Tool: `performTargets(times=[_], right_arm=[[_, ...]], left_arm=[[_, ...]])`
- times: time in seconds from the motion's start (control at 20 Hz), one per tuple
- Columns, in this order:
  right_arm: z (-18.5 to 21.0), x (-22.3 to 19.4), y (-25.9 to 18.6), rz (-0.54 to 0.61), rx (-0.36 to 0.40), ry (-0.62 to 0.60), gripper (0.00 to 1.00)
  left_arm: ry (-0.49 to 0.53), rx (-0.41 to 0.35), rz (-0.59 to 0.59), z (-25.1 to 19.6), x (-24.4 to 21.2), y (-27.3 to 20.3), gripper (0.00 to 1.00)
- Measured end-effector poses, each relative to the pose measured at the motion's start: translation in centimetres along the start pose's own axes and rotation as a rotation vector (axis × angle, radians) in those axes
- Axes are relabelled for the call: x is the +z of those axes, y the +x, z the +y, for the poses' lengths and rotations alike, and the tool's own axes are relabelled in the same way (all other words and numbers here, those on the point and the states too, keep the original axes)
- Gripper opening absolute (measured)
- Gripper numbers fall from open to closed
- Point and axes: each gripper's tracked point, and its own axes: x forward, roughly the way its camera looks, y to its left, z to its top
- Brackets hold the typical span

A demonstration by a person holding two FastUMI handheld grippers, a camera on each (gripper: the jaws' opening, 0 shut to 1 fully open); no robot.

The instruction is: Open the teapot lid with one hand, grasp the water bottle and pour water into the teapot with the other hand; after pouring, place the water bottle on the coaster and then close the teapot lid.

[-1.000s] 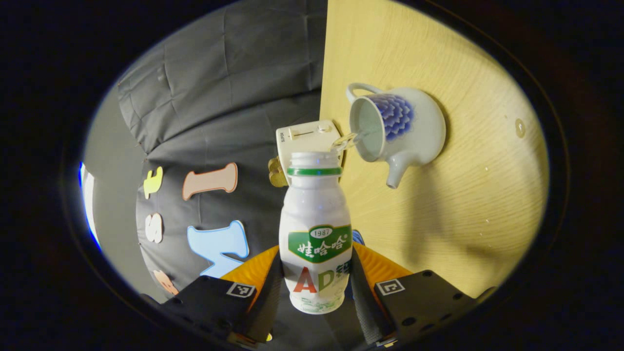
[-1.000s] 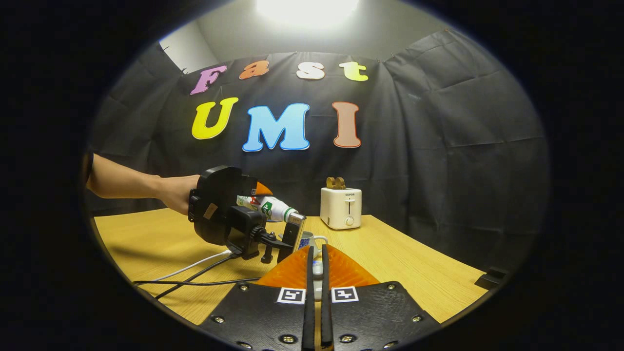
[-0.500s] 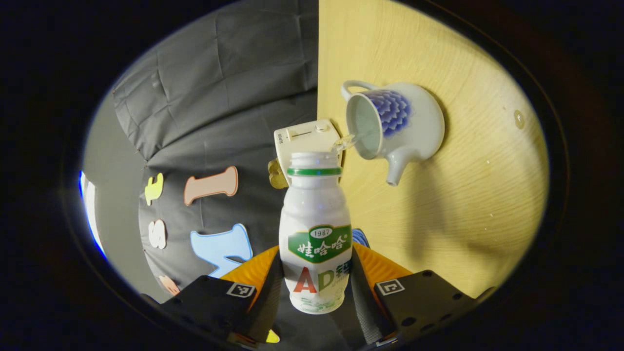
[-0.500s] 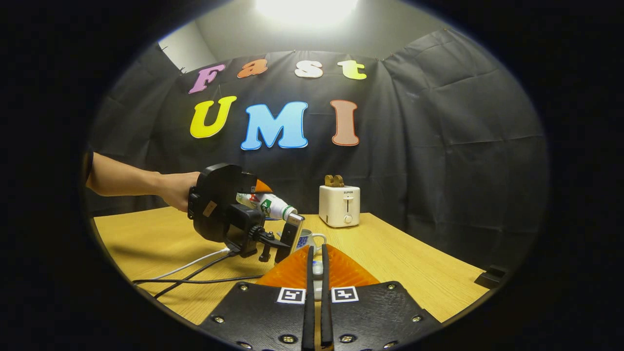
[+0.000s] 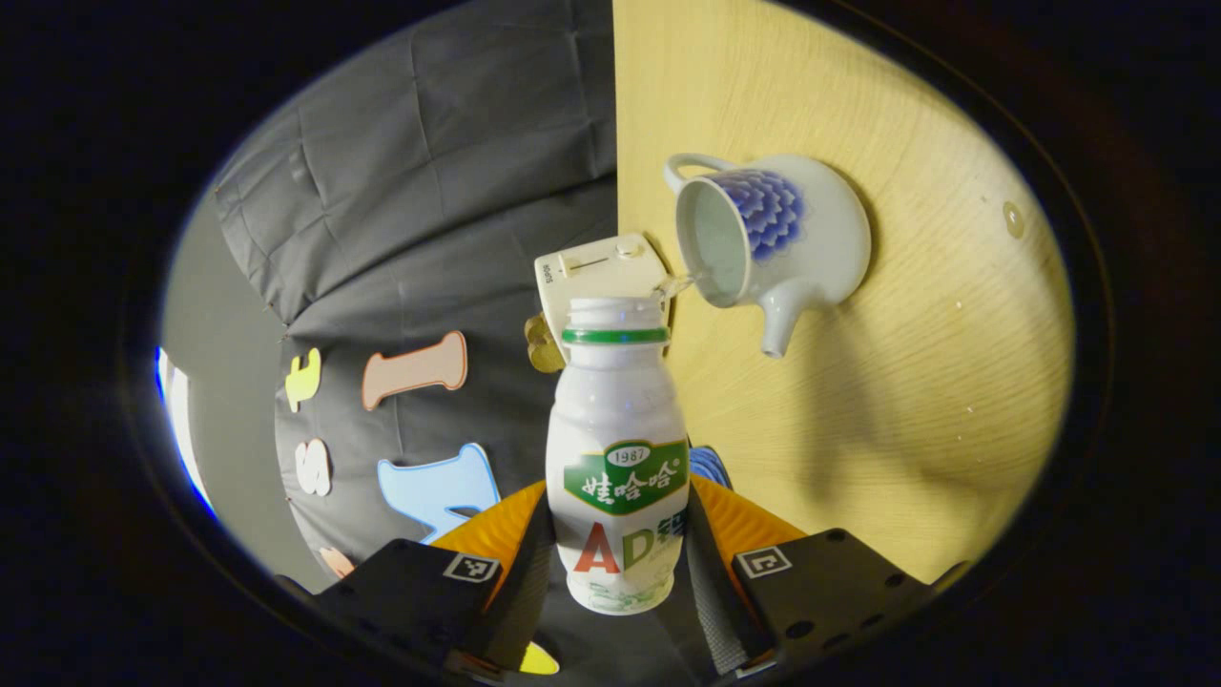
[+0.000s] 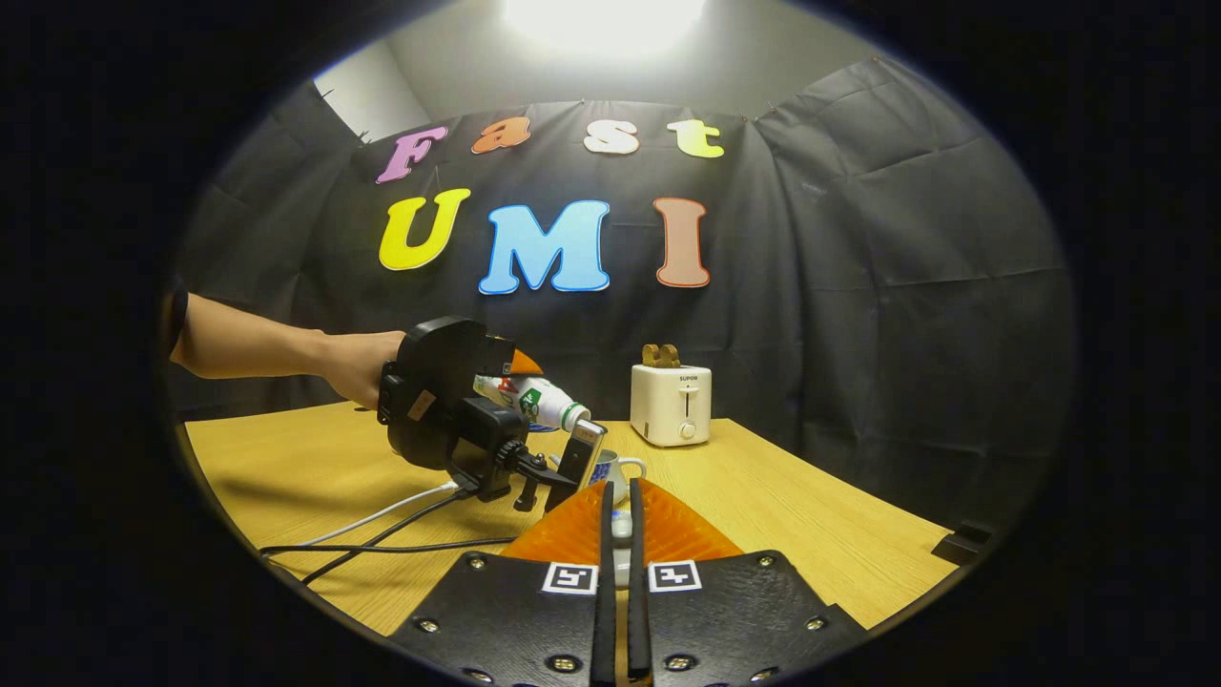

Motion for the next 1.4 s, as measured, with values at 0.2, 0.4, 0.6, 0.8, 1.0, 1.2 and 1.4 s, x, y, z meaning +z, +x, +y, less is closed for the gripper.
performTargets(times=[0.2,0.4,0.6,0.8,1.0,1.2,1.4], right_arm=[[0.0,0.2,-0.1,-0.001,-0.003,0.001,0.05],[0.0,0.0,-0.2,0.002,0.000,0.001,0.05],[0.0,0.3,-0.3,-0.003,0.000,-0.002,0.05],[-0.1,0.2,-0.4,-0.001,-0.002,0.001,0.05],[0.0,0.3,-0.4,-0.002,0.001,-0.004,0.05],[-0.1,0.3,-0.5,-0.001,-0.003,-0.006,0.05],[0.3,0.2,-0.5,0.002,0.010,-0.013,0.05]], left_arm=[[0.007,0.009,-0.009,0.0,0.2,0.1,0.80],[0.036,0.029,-0.020,0.5,0.3,0.3,0.80],[0.084,0.044,-0.034,1.0,0.6,0.2,0.80],[0.111,0.065,-0.041,1.4,0.8,0.3,0.80],[0.145,0.082,-0.050,1.8,1.0,0.2,0.75],[0.175,0.091,-0.056,2.1,1.1,0.2,0.75],[0.206,0.095,-0.055,2.2,1.3,0.1,0.80]])
